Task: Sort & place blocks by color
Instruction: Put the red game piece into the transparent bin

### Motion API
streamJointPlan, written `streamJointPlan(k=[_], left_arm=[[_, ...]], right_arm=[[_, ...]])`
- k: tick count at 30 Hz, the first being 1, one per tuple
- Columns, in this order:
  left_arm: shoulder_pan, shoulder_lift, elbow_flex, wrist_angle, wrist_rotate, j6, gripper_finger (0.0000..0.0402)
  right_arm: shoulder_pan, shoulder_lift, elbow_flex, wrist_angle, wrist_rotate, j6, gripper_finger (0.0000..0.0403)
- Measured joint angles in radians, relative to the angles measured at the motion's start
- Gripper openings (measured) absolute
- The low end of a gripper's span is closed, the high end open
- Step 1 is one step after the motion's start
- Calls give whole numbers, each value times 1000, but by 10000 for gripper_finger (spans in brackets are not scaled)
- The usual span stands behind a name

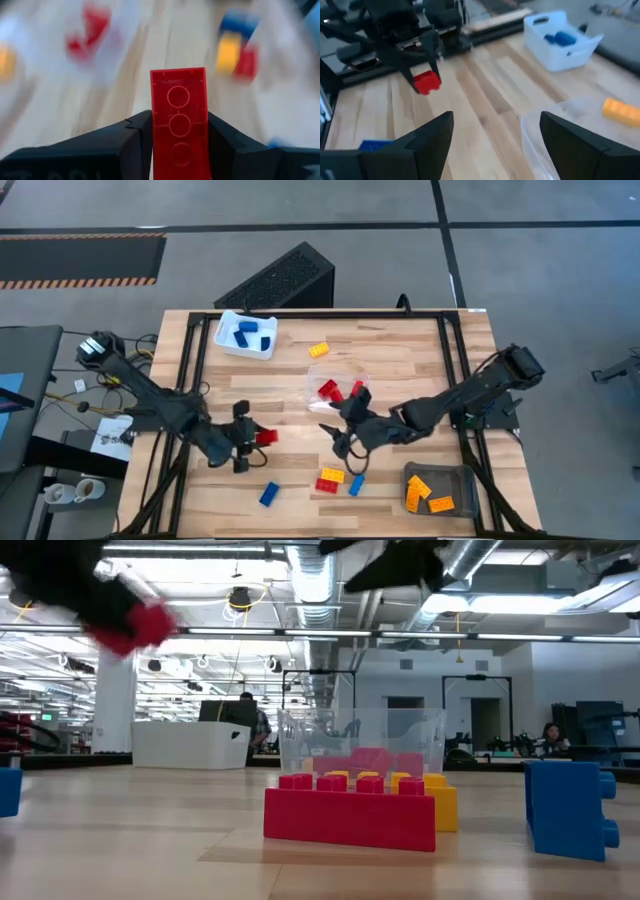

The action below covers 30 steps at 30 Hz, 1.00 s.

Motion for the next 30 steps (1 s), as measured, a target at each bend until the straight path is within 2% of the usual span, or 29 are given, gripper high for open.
streamJointPlan(k=[2,5,8,11,15,22,30], left_arm=[[46,-33,-13,158,49,146,100],[132,-45,-29,360,195,293,100],[220,-29,-34,497,313,366,100],[310,1,-35,550,383,410,100],[450,66,-35,634,511,426,100],[674,269,-34,854,763,395,100],[816,507,-28,1097,938,256,102]], right_arm=[[24,-12,0,3,48,-5,317],[51,-19,0,-1,95,-15,317],[73,-22,0,2,132,-19,317],[83,-22,0,1,154,-21,317],[84,-22,0,2,160,-29,317],[73,-22,0,1,163,-32,317],[61,-22,0,0,162,-30,317]])
